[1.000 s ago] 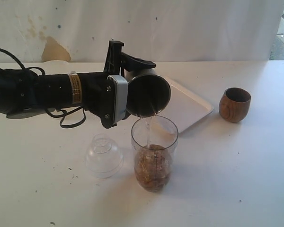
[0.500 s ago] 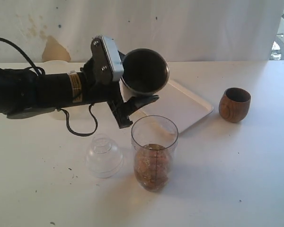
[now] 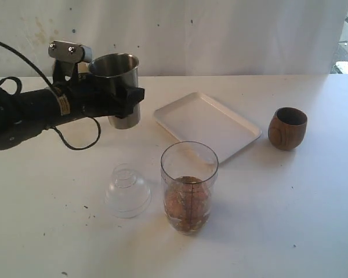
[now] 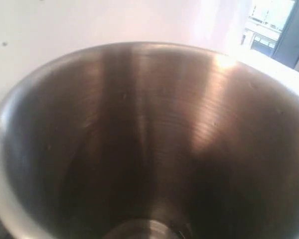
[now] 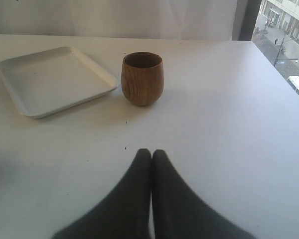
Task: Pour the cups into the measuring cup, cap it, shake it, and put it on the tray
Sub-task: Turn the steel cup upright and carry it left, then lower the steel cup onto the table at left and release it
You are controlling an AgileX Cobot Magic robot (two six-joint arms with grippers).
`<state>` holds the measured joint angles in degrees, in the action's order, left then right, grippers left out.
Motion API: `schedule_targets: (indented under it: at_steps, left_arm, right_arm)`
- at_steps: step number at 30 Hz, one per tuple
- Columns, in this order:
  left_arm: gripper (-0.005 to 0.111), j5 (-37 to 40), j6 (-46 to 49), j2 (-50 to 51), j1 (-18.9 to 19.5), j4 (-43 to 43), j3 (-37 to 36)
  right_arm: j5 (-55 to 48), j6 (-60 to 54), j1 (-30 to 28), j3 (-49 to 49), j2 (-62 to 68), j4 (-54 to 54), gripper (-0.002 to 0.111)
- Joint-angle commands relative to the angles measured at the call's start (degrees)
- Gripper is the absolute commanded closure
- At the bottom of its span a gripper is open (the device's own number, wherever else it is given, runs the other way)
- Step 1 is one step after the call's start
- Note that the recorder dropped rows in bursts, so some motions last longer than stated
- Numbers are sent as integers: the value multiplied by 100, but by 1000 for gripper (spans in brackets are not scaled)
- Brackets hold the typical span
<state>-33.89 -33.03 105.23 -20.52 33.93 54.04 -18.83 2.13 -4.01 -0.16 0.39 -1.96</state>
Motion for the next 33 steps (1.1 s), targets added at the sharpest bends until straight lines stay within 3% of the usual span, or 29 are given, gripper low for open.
schedule_targets:
  at_steps: [1,5,8,12,16,19,26,33]
  left_arm:
    - [107,-611,98,-61,359,-98,-457]
    - [107,-1067,557,-61,738,-355,-927]
    - [107,-1699,1375,-61,1264,-708,-1565]
    - [107,-2377,1511,-61,1702,-996,-1934]
    - [107,-1924,1969,-61,2000,-1330,-1970]
    - [107,-1743,2005,-61,2143,-1357,-1992]
    - [107,-2433,2276,71,2207,-2095,-2282]
    - [107,-2946,2449,852,2222,-2145,-2287]
  right_arm:
    - [50,16,29,16,-39,-21,108]
    - [50,16,29,16,-39,-21,108]
    - [50,16,29,16,-39,-21,108]
    - [50,16,29,16,-39,-21,108]
    - [50,16,29,16,-39,-21,108]
    - [50,16,29,16,-39,-21,108]
    - [50,16,29,16,-39,-21,108]
    - [50,16,29,16,-39,-16,108]
